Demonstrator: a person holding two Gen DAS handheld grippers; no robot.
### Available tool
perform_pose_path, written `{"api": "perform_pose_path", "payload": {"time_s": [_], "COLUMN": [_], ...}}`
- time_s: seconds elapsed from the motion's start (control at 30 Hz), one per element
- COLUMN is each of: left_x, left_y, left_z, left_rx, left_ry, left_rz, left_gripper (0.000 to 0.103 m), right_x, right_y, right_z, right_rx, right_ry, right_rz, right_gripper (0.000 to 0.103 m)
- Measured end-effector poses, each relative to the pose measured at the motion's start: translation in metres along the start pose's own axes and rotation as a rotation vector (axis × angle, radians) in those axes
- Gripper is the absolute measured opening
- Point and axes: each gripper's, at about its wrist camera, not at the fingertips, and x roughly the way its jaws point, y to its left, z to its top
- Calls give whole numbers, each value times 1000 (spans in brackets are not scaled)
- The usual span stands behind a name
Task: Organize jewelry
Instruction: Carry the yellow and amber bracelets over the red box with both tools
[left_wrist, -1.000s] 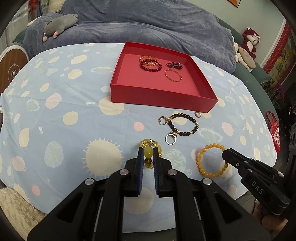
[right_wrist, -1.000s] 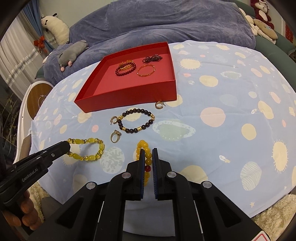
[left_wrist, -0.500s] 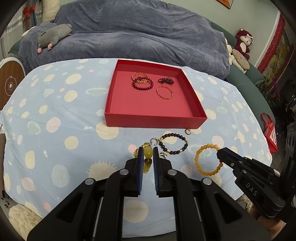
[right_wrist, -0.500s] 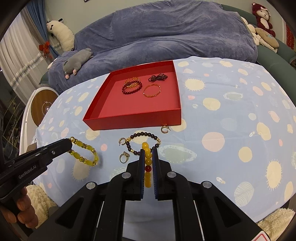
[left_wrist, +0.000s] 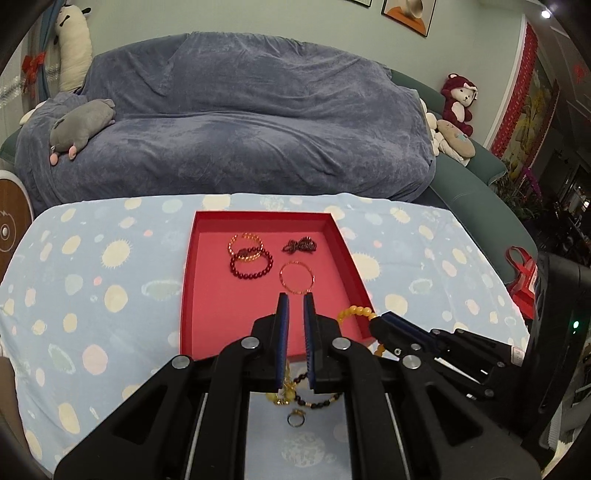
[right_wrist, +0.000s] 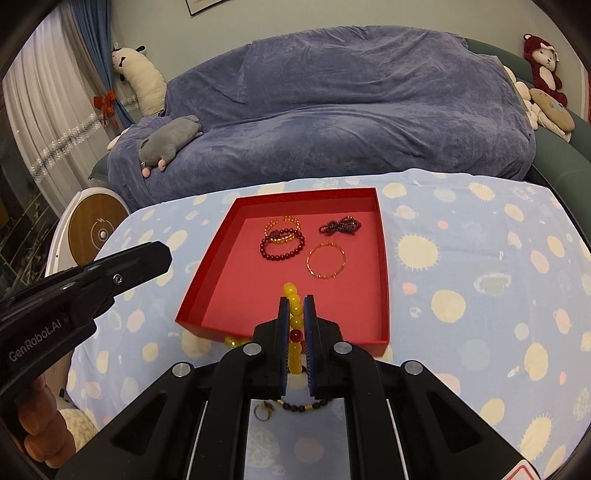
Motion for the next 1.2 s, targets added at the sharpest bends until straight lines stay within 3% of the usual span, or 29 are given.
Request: {"api": "perform_pose_path", "payload": {"time_s": [0.2,0.33,0.4,0.47,0.57,0.67,0.87,1.07,1.2], "left_x": [27,31,34,39,50,67,95,109,107], "left_y": [15,31,39,47,53,56,59,59,59], "left_z": [21,4,-14,-33,-62,-86,-107,-110,-108], "left_rx": [-16,-63,-91,-125,-153,-147,-173,-169,-171], "left_ry": [10,44,71,102,148,200,229,222,218], "left_rz": [43,34,41,55,78,97,101,126,122], "left_gripper": [8,8,16,31,40,40,39,10,9], "right_x": [23,24,24,24,21,18,20,20,17], "right_y": [-1,-7,-10,-13,-19,-23,-24,-24,-23], "right_z": [21,15,7,-3,-18,-29,-37,-37,-34], "right_rx": [-20,2,14,26,55,83,96,101,106], "right_ry": [0,4,17,34,52,61,78,72,63], "right_rz": [-23,-20,-21,-24,-23,-18,-12,-2,8], "right_gripper": [8,8,8,8,8,8,8,8,8]}}
